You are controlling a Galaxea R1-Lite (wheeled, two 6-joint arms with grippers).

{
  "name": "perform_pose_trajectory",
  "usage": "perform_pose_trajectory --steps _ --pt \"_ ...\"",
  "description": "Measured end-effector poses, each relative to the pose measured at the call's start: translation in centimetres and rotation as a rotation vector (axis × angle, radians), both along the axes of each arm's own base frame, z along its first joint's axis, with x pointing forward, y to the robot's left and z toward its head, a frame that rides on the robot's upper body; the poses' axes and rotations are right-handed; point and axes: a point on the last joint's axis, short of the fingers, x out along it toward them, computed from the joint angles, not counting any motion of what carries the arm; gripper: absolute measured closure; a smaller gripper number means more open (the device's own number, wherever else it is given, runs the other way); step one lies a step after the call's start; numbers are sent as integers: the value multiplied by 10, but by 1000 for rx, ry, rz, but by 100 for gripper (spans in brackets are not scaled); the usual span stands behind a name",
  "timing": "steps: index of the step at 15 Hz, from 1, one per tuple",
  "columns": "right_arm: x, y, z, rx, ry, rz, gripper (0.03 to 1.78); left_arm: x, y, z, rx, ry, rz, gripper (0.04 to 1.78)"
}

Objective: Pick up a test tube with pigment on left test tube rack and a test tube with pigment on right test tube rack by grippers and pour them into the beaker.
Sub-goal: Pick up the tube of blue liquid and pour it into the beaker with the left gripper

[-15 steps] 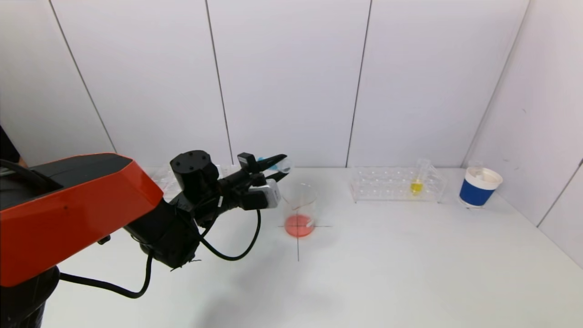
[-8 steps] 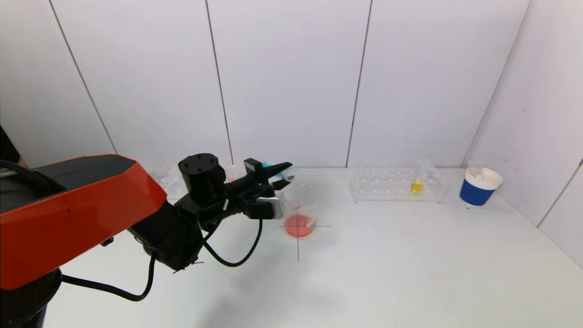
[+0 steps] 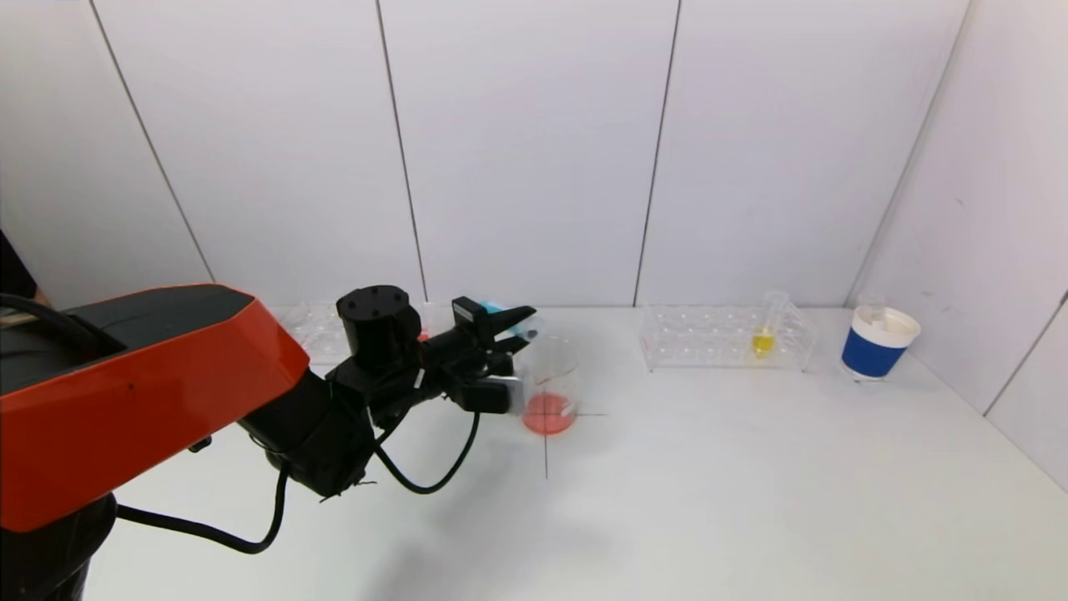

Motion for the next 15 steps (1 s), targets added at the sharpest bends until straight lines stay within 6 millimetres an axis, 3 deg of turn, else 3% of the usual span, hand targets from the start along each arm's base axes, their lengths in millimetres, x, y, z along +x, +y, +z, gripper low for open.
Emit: perform_pose_trajectory --steps 15 --pt "0 0 0 0 0 0 4 3 -1 2 69 -40 30 138"
